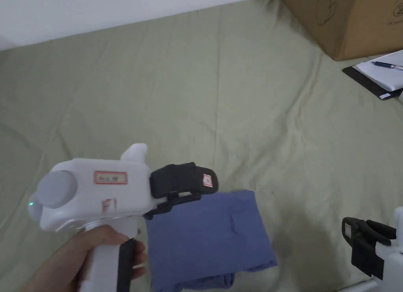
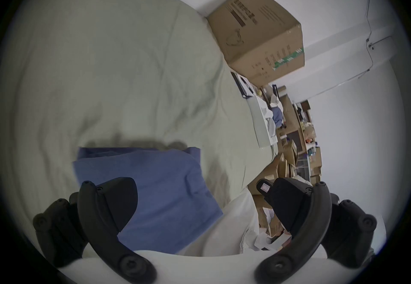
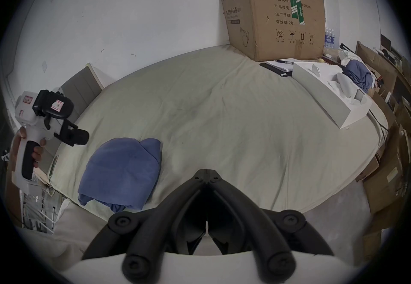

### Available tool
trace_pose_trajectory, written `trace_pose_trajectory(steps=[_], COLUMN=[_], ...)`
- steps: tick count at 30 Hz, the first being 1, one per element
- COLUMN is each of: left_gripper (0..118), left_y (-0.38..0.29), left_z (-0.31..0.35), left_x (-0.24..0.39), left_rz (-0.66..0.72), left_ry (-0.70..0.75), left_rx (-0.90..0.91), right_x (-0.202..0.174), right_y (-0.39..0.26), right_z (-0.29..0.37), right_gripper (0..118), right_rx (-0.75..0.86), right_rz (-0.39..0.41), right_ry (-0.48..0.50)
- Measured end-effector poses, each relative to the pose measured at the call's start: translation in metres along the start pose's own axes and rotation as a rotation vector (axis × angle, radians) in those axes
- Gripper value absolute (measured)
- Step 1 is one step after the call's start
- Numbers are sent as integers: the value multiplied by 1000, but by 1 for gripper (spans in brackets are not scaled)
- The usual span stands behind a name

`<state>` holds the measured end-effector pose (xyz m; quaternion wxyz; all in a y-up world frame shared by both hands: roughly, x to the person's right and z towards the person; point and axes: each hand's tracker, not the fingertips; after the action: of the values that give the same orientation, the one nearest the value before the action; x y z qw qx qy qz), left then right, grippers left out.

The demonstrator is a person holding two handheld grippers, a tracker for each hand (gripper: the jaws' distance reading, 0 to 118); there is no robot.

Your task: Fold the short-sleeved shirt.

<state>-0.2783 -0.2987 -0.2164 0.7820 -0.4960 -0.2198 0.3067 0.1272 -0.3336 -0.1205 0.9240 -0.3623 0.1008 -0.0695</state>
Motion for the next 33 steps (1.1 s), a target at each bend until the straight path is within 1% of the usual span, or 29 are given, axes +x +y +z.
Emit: trace_pose_trajectory(steps=[2,3,4,5,6,7,9,11,12,14,17,18,20,21,22,23,24,25,27,28,30,33], left_gripper=[116,108,80,44,12,3,3,1,0,0,0,0,0,0,0,0,0,0,0,0,0,0], left_y=[-6,-12,-19,-25,-27,-32,-41,-45,-46,-41,-36,-38,-34,-33,-37,-38,-40,-41,-46,-47,-50,-49], left_z=[13,18,22,22,19,14,3,-11,-18,-41,-75,-83,-107,-117,-126,-135,-144,-150,-155,-153,-142,-115], left_x=[-3,-9,-14,-18,-25,-29,-33,-24,-19,-10,13,20,27,31,35,41,46,48,47,49,54,56], left_rz=[30,57,71,67,84,92,98,84,98,60,-64,-84,-57,-46,-69,-137,-175,-175,-103,-89,-116,-133], left_ry=[22,40,54,71,113,150,206,164,111,87,164,150,83,91,111,130,144,148,83,67,24,12], left_rx=[-8,-11,4,11,18,14,-14,-34,-39,-67,-136,-153,-196,-212,-229,-242,-263,-287,-300,-295,-278,-246], right_x=[-2,-3,-5,-7,-8,-9,-10,-12,-12,-12,-10,-9,-6,-5,-4,-3,-2,-1,-1,-1,-3,-12], right_y=[-1,-1,-1,-1,-1,-1,-2,-3,-3,-4,-4,-4,-5,-6,-6,-7,-7,-7,-7,-6,-4,-1], right_z=[-2,-2,-3,-4,-5,-6,-7,-6,-6,-7,-6,-5,-4,-4,-4,-3,-2,-2,0,1,2,-1], right_gripper=[0,0,0,0,0,0,0,0,0,0,0,0,0,0,0,0,0,0,0,0,0,0], right_rx=[0,-2,-3,-4,-6,-8,-12,-12,-13,-15,-16,-14,-18,-20,-23,-24,-25,-26,-26,-25,-20,-18], right_rz=[1,5,10,14,17,19,23,30,34,46,43,38,36,38,41,42,40,36,35,39,46,60], right_ry=[10,14,16,18,20,25,33,38,39,33,29,30,30,25,18,12,10,11,9,6,8,25])
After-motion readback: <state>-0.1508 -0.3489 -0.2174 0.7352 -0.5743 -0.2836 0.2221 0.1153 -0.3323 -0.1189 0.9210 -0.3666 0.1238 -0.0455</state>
